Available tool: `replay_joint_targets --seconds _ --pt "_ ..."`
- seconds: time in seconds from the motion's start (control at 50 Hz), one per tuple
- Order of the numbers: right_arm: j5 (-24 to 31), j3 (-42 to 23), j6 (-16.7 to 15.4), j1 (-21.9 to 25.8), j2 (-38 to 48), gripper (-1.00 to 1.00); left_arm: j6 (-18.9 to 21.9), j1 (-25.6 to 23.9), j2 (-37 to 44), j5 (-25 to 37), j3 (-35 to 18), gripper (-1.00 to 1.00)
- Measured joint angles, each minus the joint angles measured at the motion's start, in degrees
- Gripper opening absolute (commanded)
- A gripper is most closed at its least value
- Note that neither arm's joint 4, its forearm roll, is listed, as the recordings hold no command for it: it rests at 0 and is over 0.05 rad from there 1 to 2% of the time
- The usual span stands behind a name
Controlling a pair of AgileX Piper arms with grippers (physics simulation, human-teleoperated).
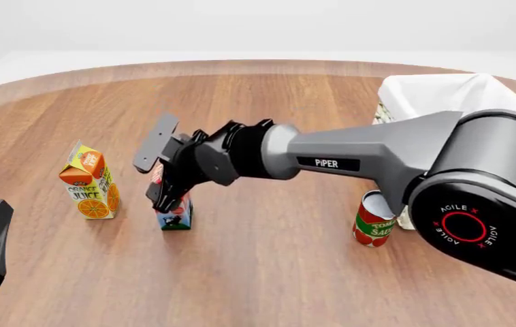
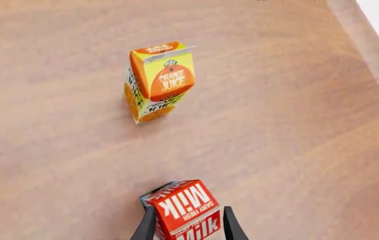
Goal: Pick the milk and place it in the basket.
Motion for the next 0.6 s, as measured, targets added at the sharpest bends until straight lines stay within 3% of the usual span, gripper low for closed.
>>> replay_joint_targets --seconds 0.44,0.46,0.6 --pt "-0.3 1.0 2.5 0.8 -0.8 1.0 0.0 0.0 0.0 0.0 0.0 1.0" --pt "-0.3 1.1 2.6 0.9 -0.8 -1.0 0.0 0.0 0.0 0.0 0.0 1.0" --pt "-0.5 1.6 3.0 1.2 -1.1 -1.0 0.0 0.0 0.0 0.0 0.0 1.0"
